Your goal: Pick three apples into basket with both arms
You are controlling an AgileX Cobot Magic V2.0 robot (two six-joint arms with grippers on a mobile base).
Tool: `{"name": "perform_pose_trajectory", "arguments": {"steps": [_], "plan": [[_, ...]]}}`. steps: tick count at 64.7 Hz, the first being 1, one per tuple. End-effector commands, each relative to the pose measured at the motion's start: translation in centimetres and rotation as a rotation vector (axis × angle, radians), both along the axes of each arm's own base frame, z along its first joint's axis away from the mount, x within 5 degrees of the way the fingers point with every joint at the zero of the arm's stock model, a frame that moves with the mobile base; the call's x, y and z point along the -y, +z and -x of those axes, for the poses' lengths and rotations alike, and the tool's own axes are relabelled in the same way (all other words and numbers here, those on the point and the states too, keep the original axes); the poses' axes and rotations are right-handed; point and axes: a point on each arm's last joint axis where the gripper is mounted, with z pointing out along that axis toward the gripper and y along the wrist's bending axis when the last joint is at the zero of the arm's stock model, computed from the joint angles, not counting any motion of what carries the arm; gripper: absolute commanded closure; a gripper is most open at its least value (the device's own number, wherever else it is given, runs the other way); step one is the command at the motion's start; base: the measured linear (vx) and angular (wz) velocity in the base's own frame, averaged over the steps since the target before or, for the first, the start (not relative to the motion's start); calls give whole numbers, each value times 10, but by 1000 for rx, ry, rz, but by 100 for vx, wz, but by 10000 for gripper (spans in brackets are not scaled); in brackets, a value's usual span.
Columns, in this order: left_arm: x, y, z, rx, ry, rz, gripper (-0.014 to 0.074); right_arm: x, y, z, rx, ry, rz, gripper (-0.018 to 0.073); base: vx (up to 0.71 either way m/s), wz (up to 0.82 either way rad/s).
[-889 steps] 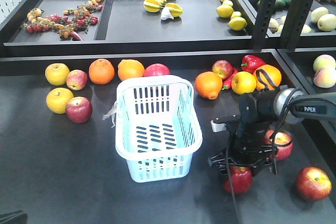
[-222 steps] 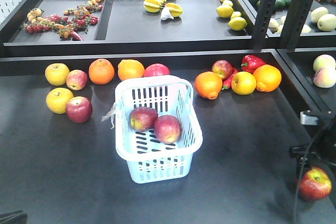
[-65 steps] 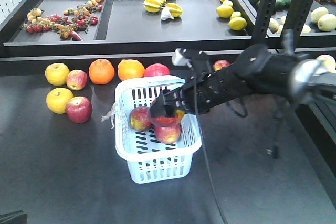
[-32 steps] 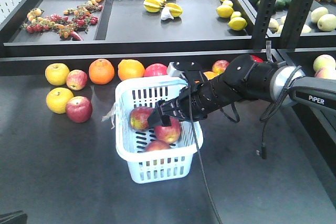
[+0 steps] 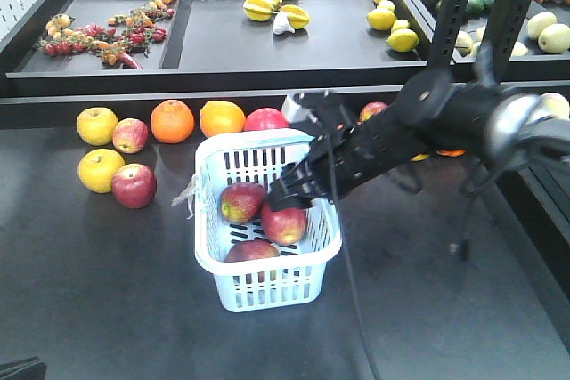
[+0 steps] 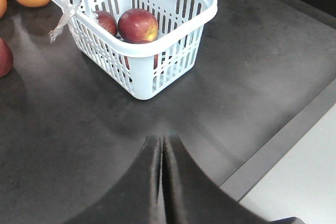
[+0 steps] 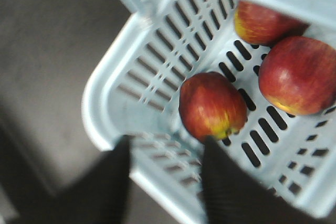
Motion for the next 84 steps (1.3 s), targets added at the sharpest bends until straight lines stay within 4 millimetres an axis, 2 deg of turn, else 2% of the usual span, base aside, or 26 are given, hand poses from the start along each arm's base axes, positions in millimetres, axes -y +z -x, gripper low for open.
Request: {"name": "perform_pose_trajectory", "arguments": {"steps": [1, 13, 18, 23, 34, 35, 41, 50, 55, 58, 73, 84], "plan": [[1, 12, -4, 51, 23, 57, 603, 9, 53, 19, 117, 59, -8, 557, 0, 0], [1, 12, -4, 51, 23, 57, 603, 26, 94, 67, 205, 137, -8, 564, 0, 0], [1, 12, -4, 51, 23, 57, 603, 37, 103, 93, 270, 141, -16, 564, 0, 0], [1, 12, -4, 52, 23, 56, 603, 49, 104, 118, 327, 111, -18, 564, 0, 0], [1, 12, -4, 52, 23, 56, 603, 79, 83, 172, 454, -10, -14, 564, 0, 0], [1, 12, -4, 52, 23, 56, 603, 83, 74, 179, 459, -29, -7, 564, 0, 0], [1, 12, -4, 52, 23, 56, 603, 100, 54, 203, 540, -142, -13, 564, 0, 0], [1, 12, -4, 55, 24, 57, 603, 121, 20, 231, 595, -279, -27, 564, 0, 0], [1, 12, -4, 60, 26, 59, 603, 128, 3, 243, 603, -313, -27, 564, 0, 0], [1, 13, -4, 62, 27, 61, 603, 130, -1, 246, 615, -334, -36, 564, 0, 0], [1, 13, -4, 65, 29, 63, 603, 138, 9, 245, 739, -417, -60, 564, 0, 0], [1, 13, -5, 66, 29, 64, 603, 138, 10, 245, 744, -424, -62, 564, 0, 0]]}}
